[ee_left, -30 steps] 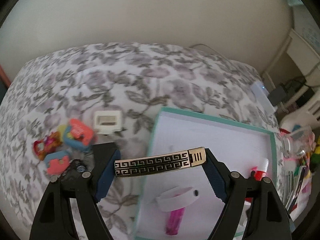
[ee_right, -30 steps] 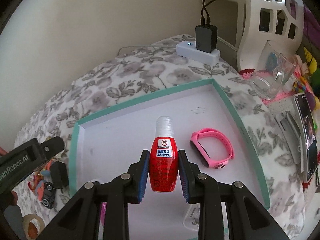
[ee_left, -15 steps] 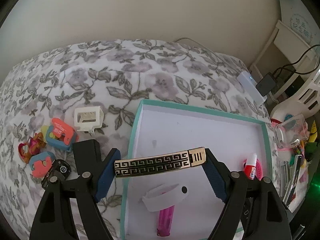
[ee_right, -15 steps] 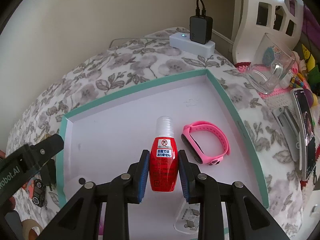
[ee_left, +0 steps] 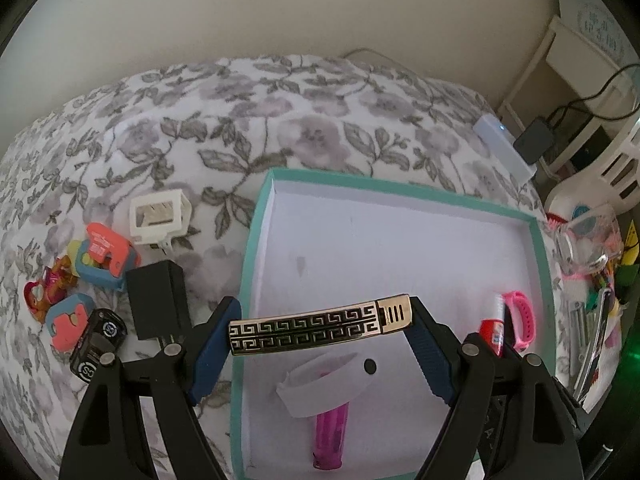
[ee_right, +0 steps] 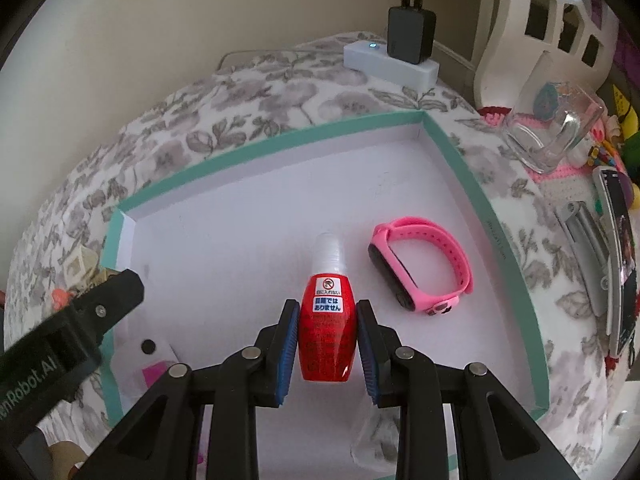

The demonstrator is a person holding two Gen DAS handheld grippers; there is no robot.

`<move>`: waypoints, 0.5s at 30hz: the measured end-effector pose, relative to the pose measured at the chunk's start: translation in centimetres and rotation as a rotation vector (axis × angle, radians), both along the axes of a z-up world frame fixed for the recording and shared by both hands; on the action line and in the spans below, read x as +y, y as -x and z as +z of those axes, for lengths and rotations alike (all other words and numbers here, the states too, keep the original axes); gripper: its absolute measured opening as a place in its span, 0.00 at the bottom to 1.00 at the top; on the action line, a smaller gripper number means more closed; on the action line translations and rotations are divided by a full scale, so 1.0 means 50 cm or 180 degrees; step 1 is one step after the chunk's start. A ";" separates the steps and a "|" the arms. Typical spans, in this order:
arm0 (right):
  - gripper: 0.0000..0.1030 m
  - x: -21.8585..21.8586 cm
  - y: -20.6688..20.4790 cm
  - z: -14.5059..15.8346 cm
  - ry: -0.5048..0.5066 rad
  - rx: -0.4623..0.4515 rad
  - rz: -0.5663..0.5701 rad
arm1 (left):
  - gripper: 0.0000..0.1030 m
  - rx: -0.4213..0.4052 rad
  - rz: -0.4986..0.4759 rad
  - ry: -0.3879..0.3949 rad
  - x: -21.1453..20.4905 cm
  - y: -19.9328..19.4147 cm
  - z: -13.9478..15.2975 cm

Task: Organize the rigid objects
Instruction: 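Carry the glue bottle and gold bracelet into the tray and release both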

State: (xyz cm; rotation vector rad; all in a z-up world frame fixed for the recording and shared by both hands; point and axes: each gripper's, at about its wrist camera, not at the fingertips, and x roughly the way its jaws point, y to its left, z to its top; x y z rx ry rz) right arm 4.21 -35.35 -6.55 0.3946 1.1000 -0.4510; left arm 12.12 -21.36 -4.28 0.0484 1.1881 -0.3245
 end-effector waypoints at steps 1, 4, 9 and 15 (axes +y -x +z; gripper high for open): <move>0.30 0.000 0.001 -0.002 -0.0008 0.0005 0.0003 | 0.81 0.0021 -0.0007 -0.0006 -0.001 0.001 -0.004; 0.30 0.002 0.000 -0.005 -0.0021 0.0011 0.0013 | 0.81 0.0080 -0.0031 -0.0025 -0.006 0.003 -0.016; 0.30 0.004 0.001 -0.007 -0.0012 0.0024 0.0010 | 0.81 0.0149 -0.0035 -0.0074 -0.006 0.002 -0.030; 0.30 0.006 -0.001 -0.006 0.0015 0.0022 0.0027 | 0.81 0.0190 -0.0013 -0.0062 -0.003 0.000 -0.034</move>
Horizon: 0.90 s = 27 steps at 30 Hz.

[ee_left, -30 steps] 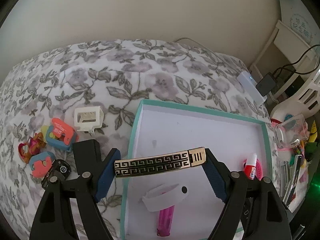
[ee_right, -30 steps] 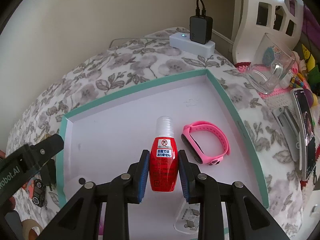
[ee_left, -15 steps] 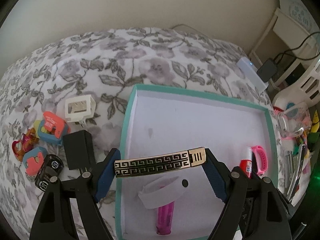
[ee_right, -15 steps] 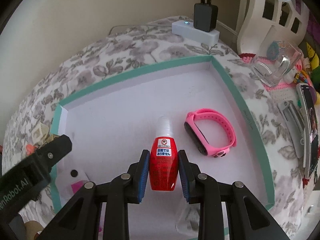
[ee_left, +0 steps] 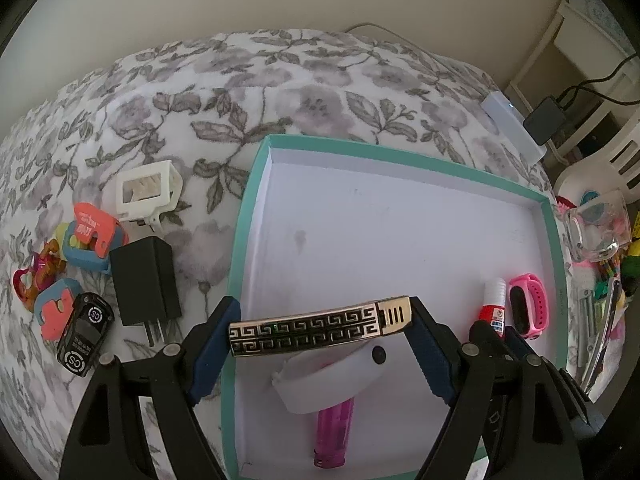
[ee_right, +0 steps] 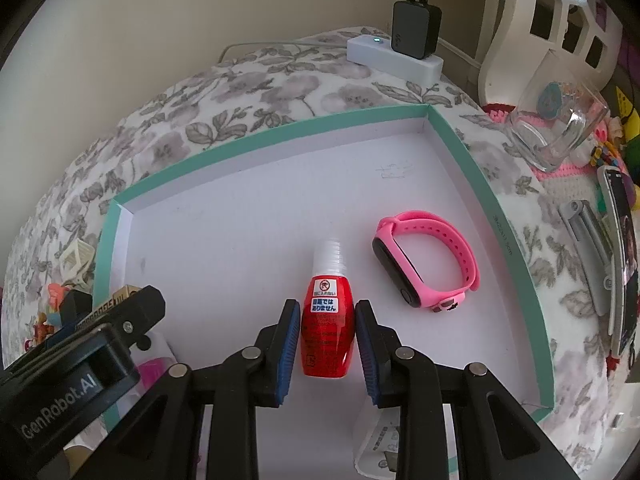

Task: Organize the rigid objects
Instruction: 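Carry the glue bottle and gold bracelet into the tray and release both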

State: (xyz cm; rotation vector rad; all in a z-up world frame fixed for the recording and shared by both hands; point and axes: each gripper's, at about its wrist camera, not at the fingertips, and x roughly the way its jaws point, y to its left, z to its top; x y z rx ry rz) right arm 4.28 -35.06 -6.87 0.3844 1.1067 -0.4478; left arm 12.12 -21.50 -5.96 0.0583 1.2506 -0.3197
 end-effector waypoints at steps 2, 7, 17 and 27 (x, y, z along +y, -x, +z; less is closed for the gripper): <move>0.30 0.000 -0.001 0.003 0.0023 -0.0010 0.0004 | 0.81 0.0013 0.0001 0.0010 0.002 0.000 0.001; 0.34 0.001 -0.002 0.010 0.0075 -0.0038 0.0013 | 0.82 0.0028 0.0002 0.0028 0.004 -0.001 0.000; 0.39 -0.002 0.003 0.043 0.0182 -0.0216 -0.0035 | 0.89 -0.0134 0.0104 0.0077 0.019 -0.004 0.034; 0.60 0.004 0.002 0.058 0.0311 -0.0283 -0.0041 | 0.92 -0.0374 0.0425 -0.0017 0.066 -0.017 0.075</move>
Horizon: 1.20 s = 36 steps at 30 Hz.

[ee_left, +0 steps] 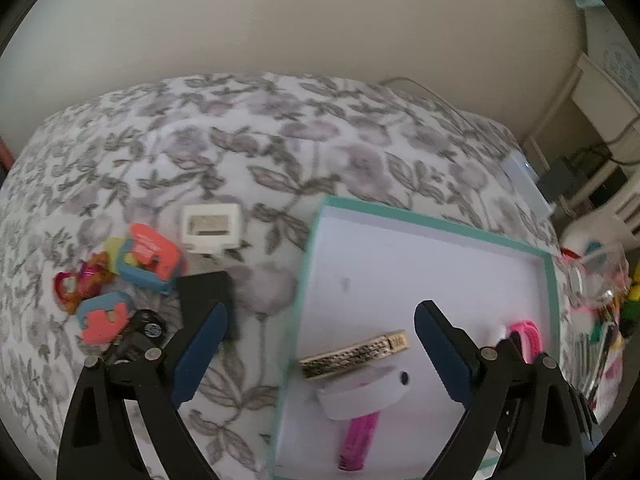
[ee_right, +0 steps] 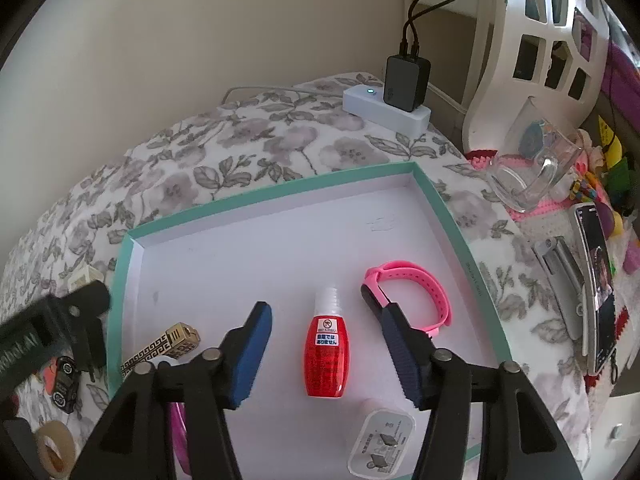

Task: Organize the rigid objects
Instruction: 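Carry the glue bottle and gold bracelet into the tray and release both, then move both tools back over the remaining items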

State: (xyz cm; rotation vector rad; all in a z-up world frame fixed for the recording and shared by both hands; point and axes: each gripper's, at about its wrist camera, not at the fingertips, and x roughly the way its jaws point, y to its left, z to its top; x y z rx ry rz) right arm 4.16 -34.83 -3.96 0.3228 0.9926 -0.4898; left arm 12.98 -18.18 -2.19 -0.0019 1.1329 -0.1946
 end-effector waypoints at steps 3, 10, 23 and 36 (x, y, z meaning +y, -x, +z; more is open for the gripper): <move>0.66 -0.001 -0.002 -0.005 0.0005 0.0038 0.0001 | 0.93 -0.0027 0.0128 -0.0047 0.020 -0.006 0.001; 0.87 0.003 -0.002 -0.009 0.0089 0.0068 0.0024 | 1.00 0.0066 0.0313 -0.0181 0.053 -0.016 -0.021; 1.00 0.013 -0.008 -0.010 0.0258 0.0076 0.0117 | 1.00 -0.0076 0.0538 -0.0281 0.096 -0.021 -0.021; 1.00 0.109 -0.013 0.071 0.0473 -0.0368 0.0579 | 1.00 -0.0108 0.0989 -0.0372 0.240 -0.041 0.021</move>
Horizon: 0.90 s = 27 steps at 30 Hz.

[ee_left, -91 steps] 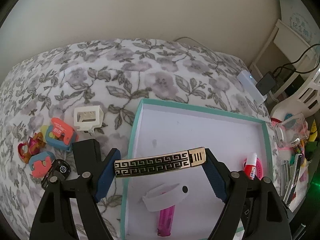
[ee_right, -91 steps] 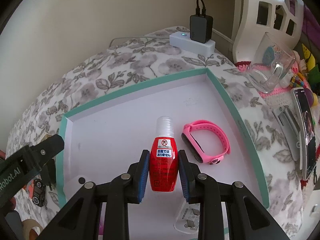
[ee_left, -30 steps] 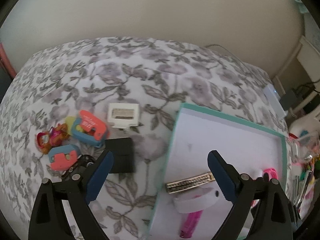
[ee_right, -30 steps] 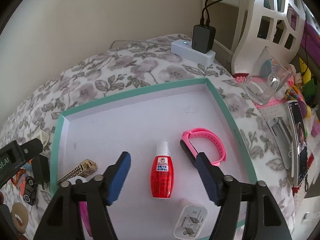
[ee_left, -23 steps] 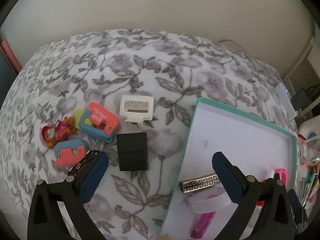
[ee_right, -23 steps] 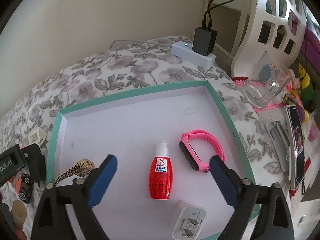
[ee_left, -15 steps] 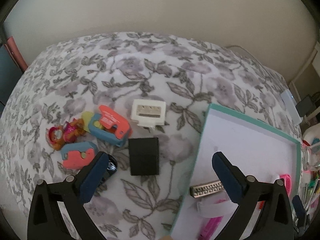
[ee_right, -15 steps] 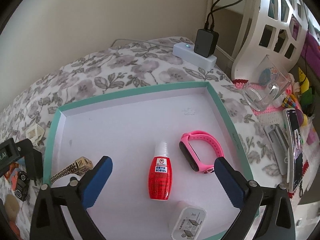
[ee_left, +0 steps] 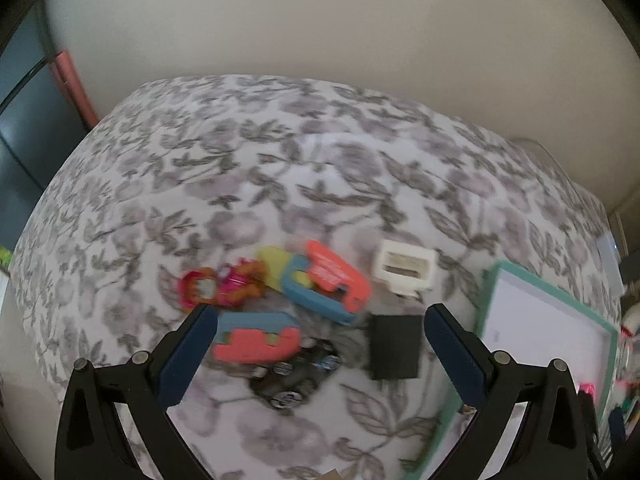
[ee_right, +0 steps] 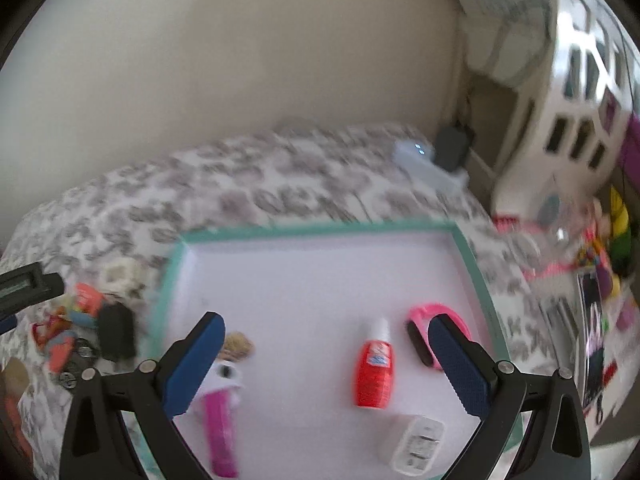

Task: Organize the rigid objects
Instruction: 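Move both tools back over the remaining items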

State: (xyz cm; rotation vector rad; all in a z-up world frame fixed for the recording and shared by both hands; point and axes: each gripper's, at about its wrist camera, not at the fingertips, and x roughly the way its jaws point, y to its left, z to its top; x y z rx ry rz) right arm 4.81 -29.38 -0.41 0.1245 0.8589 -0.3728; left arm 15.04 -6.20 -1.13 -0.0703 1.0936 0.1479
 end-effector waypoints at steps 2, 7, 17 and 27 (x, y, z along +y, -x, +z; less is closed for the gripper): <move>1.00 0.030 -0.005 0.011 0.0034 -0.0057 0.0135 | 1.00 0.0003 0.0050 -0.0017 0.027 -0.001 0.004; 1.00 0.118 -0.035 0.016 0.0004 -0.0024 0.0570 | 1.00 0.0025 0.0088 -0.0199 0.073 -0.003 0.007; 1.00 0.262 -0.096 -0.019 0.0014 0.0157 0.1234 | 1.00 0.0088 0.0333 -0.0325 0.176 -0.005 0.001; 0.94 0.290 -0.151 -0.068 -0.0163 0.0361 0.1239 | 1.00 0.0273 0.0499 -0.0021 0.238 -0.031 -0.047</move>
